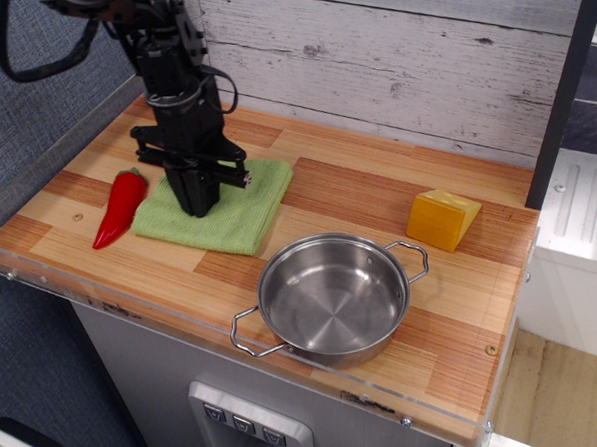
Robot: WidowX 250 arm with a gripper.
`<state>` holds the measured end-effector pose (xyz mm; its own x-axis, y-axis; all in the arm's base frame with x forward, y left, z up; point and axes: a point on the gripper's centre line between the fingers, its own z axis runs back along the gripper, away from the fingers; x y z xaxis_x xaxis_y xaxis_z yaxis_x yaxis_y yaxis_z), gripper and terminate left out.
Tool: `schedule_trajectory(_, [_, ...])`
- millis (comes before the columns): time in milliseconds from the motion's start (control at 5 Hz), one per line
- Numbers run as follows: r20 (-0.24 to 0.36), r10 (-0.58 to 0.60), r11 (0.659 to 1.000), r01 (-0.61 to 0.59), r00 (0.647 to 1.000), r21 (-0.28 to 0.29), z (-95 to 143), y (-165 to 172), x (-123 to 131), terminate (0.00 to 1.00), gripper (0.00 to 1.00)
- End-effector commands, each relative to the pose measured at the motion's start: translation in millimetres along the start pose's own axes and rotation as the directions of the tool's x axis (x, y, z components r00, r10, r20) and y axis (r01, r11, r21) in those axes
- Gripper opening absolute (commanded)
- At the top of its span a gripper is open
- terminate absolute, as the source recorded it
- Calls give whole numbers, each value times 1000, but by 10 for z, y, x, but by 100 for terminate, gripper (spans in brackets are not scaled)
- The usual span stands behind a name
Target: Slide the green rag back to the wall.
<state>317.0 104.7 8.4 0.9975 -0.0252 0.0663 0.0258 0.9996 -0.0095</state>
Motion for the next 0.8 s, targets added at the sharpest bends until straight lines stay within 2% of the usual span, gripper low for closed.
schedule_trajectory(0, [32,-81,997,82,996,-11,8,-338,178,0,0])
schedule_trajectory(200, [38,-120,993,120,992,-17,30,-528,291,0,0])
schedule_trajectory(400, [48,-135,991,135,990,8,43,-663,416,0,0])
schedule_trajectory(600, [118,-84,996,80,989,32,87,-682,564,0,0])
